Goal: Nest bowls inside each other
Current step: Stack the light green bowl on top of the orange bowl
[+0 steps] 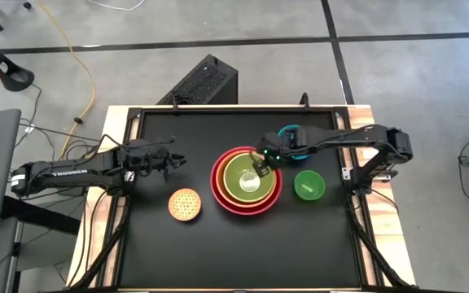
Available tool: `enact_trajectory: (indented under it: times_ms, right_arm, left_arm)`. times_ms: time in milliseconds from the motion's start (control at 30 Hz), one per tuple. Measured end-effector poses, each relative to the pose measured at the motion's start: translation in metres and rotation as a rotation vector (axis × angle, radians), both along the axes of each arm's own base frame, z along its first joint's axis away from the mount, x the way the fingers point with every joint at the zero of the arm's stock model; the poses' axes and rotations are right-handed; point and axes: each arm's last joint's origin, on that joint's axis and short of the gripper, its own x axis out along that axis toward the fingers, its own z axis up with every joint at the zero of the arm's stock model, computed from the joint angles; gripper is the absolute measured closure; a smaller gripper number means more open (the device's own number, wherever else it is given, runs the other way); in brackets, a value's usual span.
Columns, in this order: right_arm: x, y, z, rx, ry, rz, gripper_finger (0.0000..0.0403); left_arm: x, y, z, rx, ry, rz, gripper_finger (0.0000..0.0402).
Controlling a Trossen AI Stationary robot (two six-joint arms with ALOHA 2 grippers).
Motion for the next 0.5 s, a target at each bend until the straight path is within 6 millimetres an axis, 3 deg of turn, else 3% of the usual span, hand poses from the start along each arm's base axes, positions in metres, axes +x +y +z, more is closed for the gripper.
enact_trajectory:
  times_ms: [233,500]
  right_arm:
    - [0.004,0.003,-0.010,-0.027,0.059,-0.015,0.0398]
    - [0.017,0.002,-0.036,-0.030,0.162,0.008,0.0399]
  left_arm:
    - [0.000,0.000,0.000,-0.009,-0.004,0.009,0.0299]
    - [0.000,0.000,0.000,-0.021,-0.011,0.014,0.0299]
